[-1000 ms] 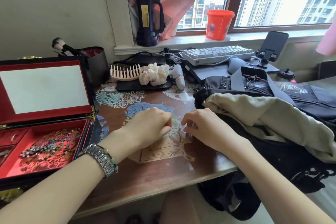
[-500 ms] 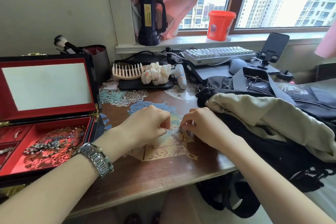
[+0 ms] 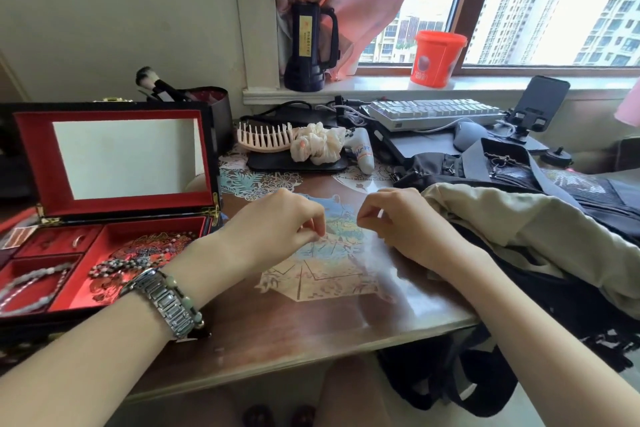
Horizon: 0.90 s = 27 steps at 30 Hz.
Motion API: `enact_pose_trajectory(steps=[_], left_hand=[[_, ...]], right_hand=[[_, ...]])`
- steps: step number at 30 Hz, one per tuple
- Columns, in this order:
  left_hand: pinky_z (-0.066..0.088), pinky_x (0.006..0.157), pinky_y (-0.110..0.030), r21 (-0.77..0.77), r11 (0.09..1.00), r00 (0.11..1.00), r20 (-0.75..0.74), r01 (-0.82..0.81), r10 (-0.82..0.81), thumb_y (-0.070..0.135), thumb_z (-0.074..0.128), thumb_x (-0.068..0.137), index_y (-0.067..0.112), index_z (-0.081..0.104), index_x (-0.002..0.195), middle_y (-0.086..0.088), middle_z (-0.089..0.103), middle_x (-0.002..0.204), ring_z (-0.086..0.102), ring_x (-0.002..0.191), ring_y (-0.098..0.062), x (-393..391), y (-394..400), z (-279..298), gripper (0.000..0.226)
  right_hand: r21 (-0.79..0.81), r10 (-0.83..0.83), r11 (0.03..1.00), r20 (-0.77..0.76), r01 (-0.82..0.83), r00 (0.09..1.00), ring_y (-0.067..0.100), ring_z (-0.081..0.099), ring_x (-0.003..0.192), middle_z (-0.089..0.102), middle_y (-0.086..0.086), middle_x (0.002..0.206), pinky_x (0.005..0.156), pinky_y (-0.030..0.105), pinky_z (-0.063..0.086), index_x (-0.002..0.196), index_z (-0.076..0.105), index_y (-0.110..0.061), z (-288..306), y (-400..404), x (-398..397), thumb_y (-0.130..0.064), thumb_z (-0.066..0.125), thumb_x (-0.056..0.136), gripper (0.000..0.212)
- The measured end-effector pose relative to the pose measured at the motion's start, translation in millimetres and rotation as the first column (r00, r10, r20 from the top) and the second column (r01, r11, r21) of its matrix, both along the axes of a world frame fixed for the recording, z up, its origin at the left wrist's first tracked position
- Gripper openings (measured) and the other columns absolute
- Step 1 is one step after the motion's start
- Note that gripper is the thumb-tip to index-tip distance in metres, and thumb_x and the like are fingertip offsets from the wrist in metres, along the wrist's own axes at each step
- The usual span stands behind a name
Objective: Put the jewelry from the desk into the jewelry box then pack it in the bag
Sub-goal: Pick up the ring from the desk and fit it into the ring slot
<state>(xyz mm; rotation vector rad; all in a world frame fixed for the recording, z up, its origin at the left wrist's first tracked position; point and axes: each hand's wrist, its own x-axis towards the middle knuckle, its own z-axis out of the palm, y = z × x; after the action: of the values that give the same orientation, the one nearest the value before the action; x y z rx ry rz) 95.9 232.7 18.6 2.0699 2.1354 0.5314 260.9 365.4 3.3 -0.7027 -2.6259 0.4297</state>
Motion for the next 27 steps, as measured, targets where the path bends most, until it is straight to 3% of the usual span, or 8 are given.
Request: enact_pose_trajectory(steps=[4,10,12,15,22,27], left_hand=[[0.055,0.077,-0.034,0.026,0.999,0.999,-0.002,-0.036,0.036,0.019,0.062,0.087,0.023,0.07,0.092,0.011,0.069,0.09,0.062,0.081,-0.002,-16.3,-20.3,11.4,0.01],[0.047,0.075,-0.021,0.057,0.985,0.985,0.07,-0.162,0.158,0.025,0.067,0.085,0.027,0.071,0.088,0.016,0.068,0.084,0.06,0.078,0.005,-56.9,-61.9,30.4,0.005],[0.045,0.077,-0.024,0.064,0.973,0.973,0.078,-0.221,0.216,0.029,0.068,0.084,0.031,0.071,0.084,0.018,0.067,0.082,0.059,0.08,0.004,-73.3,-79.0,35.4,0.003],[0.046,0.075,-0.024,0.079,0.951,0.953,0.071,-0.298,0.293,0.032,0.069,0.082,0.033,0.07,0.083,0.015,0.068,0.081,0.06,0.079,0.001,-96.3,-105.8,41.7,0.002],[0.051,0.076,-0.035,0.088,0.883,0.887,0.027,-0.461,0.461,0.038,0.065,0.083,0.037,0.067,0.081,0.016,0.068,0.08,0.061,0.079,-0.002,-140.7,-161.6,40.4,0.003],[0.048,0.069,-0.027,0.077,0.848,0.852,0.045,-0.524,0.522,0.034,0.064,0.085,0.035,0.067,0.083,0.015,0.067,0.077,0.06,0.073,0.003,-160.3,-192.6,31.1,0.003]], right_hand=[[0.009,0.065,0.998,-0.051,-0.064,0.997,-0.01,0.048,0.059,0.068,-0.002,0.079,0.068,0.023,0.047,0.084,0.072,-0.008,20.4,-16.2,-15.1,-0.012,0.067,0.084,0.006],[-0.008,0.139,0.99,-0.106,-0.141,0.985,-0.008,0.053,0.059,0.063,-0.013,0.072,0.062,0.011,0.044,0.087,0.072,-0.011,41.4,-45.3,-51.9,-0.014,0.067,0.086,0.007],[-0.001,0.172,0.985,-0.117,-0.173,0.978,-0.01,0.055,0.06,0.057,-0.023,0.068,0.061,0.006,0.044,0.085,0.072,-0.014,45.3,-54.9,-66.3,-0.015,0.067,0.085,0.005],[0.004,0.215,0.976,-0.143,-0.217,0.966,-0.016,0.054,0.066,0.054,-0.026,0.066,0.063,0.003,0.042,0.083,0.072,-0.015,49.4,-69.0,-88.2,-0.014,0.068,0.084,0.004],[-0.004,0.304,0.952,-0.124,-0.307,0.945,-0.006,0.052,0.068,0.066,-0.006,0.082,0.061,0.006,0.041,0.088,0.073,-0.012,53.5,-103.6,-136.3,-0.016,0.066,0.086,0.009],[-0.014,0.344,0.937,-0.117,-0.348,0.932,-0.007,0.053,0.065,0.056,-0.023,0.072,0.065,0.001,0.042,0.085,0.072,-0.018,49.7,-124.7,-166.6,-0.019,0.067,0.086,0.005]])
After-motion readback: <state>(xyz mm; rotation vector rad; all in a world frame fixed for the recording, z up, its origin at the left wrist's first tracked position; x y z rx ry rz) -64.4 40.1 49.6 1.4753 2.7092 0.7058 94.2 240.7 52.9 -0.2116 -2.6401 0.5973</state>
